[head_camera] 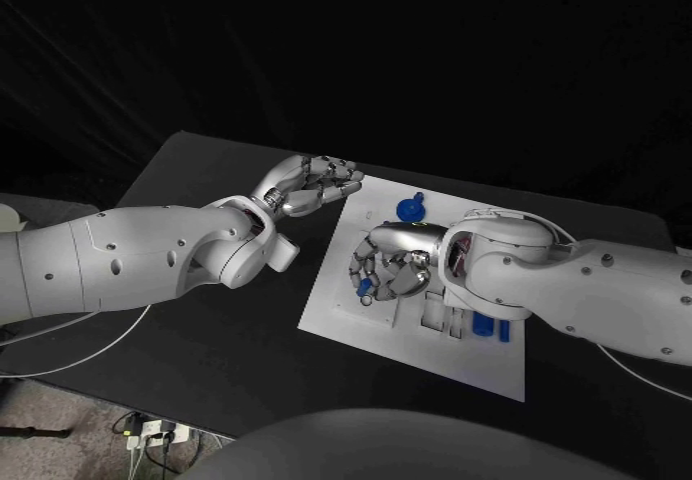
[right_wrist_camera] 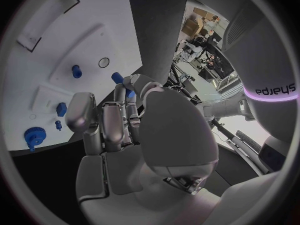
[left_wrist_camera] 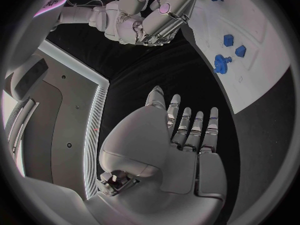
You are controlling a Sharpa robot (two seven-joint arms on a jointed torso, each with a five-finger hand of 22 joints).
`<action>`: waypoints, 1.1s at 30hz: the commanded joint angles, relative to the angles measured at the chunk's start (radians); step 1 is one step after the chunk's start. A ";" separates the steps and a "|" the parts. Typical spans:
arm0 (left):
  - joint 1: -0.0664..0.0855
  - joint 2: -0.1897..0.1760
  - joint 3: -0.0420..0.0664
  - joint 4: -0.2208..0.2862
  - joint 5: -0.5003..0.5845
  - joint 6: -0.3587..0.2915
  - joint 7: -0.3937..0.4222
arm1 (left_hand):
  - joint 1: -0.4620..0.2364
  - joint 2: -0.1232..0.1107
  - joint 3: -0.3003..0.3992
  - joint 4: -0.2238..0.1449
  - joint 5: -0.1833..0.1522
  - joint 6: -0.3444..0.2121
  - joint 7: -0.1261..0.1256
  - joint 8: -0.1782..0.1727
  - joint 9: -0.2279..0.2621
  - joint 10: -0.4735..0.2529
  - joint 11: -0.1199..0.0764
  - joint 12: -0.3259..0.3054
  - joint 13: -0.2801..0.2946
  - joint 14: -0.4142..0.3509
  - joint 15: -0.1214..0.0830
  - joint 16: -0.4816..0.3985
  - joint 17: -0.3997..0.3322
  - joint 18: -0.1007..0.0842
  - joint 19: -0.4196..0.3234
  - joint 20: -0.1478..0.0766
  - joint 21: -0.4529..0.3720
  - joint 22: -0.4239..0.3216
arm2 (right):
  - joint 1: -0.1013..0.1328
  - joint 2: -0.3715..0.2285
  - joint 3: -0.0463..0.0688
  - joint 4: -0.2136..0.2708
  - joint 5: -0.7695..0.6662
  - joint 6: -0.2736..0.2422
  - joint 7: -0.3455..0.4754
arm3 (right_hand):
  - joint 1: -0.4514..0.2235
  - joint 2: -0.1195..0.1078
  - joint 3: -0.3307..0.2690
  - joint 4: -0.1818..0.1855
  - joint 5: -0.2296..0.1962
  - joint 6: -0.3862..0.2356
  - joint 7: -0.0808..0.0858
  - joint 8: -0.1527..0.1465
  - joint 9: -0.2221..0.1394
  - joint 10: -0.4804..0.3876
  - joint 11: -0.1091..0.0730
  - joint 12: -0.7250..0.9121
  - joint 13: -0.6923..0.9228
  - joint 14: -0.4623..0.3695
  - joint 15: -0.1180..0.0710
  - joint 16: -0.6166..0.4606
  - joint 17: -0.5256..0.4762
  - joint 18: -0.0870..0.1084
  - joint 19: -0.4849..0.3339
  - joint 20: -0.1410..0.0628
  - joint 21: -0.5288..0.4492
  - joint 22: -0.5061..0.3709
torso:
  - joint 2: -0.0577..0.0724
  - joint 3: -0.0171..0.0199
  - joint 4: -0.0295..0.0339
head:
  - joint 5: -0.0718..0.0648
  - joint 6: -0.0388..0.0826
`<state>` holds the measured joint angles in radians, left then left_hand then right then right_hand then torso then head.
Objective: Assemble the parts on the task board
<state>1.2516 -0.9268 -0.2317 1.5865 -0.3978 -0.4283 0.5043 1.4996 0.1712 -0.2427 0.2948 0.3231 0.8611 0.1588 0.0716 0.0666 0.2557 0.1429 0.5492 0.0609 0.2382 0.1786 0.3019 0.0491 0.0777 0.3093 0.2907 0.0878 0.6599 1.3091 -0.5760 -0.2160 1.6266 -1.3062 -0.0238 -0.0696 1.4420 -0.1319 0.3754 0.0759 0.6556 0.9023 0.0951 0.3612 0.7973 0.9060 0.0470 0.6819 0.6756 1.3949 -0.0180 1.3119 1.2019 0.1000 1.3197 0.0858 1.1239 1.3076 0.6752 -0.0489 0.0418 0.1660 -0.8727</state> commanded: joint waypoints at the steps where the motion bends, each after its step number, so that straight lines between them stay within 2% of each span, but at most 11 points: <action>1: 0.000 0.001 0.001 0.003 0.013 -0.003 0.016 | -0.008 0.006 -0.007 -0.001 -0.004 0.004 0.007 0.003 0.001 0.002 0.008 0.006 0.001 -0.002 -0.005 0.006 0.000 -0.007 0.010 0.000 0.004 0.000 | -0.008 0.011 0.000 -0.010 -0.048 0.029 0.000 | -0.011 0.003 0.004 -0.001 -0.007 0.013 0.022 -0.007 0.001 -0.004 0.000 -0.005 -0.002 -0.008 -0.001 -0.006 0.001 -0.003 -0.005 0.002 -0.003 0.134 | 0.001 -0.0002 -0.0002 | 0.002 0.000; 14: 0.000 0.004 0.001 0.002 0.013 0.001 0.013 | -0.006 0.009 -0.007 -0.003 -0.001 0.005 0.008 0.004 0.001 0.004 0.010 0.007 0.001 -0.002 -0.005 0.008 0.001 -0.007 0.012 0.000 0.005 0.002 | -0.028 0.017 0.000 -0.022 -0.089 0.022 -0.001 | -0.009 0.004 0.004 -0.003 -0.009 0.013 0.023 -0.009 -0.001 -0.005 0.001 -0.007 -0.002 -0.013 -0.001 -0.013 -0.008 -0.001 -0.012 0.002 -0.014 0.131 | 0.000 0.0002 -0.0012 | 0.000 0.000; 25: 0.000 0.009 0.001 0.000 0.013 0.005 0.010 | -0.004 0.009 -0.006 -0.003 0.001 0.006 0.009 0.005 0.001 0.004 0.010 0.007 0.001 -0.002 -0.005 0.008 0.001 -0.007 0.011 0.000 0.005 0.001 | -0.034 0.009 0.000 -0.020 -0.120 0.018 -0.004 | -0.008 0.005 0.005 -0.005 -0.010 0.013 0.023 -0.010 -0.002 -0.006 0.001 -0.008 -0.003 -0.015 0.000 -0.014 -0.009 0.000 -0.014 0.002 -0.018 0.130 | 0.000 0.0000 -0.0005 | -0.004 0.000; 33: 0.000 0.009 0.001 0.000 0.013 0.005 0.009 | -0.002 0.010 -0.006 -0.004 0.002 0.006 0.009 0.005 0.001 0.004 0.010 0.008 0.001 -0.001 -0.005 0.010 0.001 -0.007 0.011 0.000 0.005 0.000 | -0.043 0.011 0.000 -0.024 -0.131 0.013 -0.002 | -0.008 0.005 0.005 -0.005 -0.010 0.014 0.023 -0.011 -0.002 -0.006 0.002 -0.009 -0.003 -0.015 0.000 -0.014 -0.008 0.000 -0.015 0.003 -0.019 0.130 | 0.000 0.0001 -0.0001 | -0.001 0.000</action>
<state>1.2516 -0.9195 -0.2317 1.5843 -0.3880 -0.4282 0.5033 1.4957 0.1751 -0.2454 0.2921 0.3231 0.8646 0.1622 0.0716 0.0666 0.2593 0.1463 0.5540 0.0609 0.2382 0.1787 0.3057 0.0490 0.0776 0.3164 0.2908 0.0878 0.6609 1.2675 -0.5658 -0.2157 1.6029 -1.4111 -0.0141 -0.0713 1.4423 -0.1322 0.3782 0.0730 0.6498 0.8992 0.0983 0.3495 0.7937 0.9054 0.0470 0.6773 0.6738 1.3875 -0.0183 1.3018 1.1944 0.1000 1.3090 0.0894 1.1091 1.3073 0.6748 -0.0487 0.0414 0.1635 -0.8727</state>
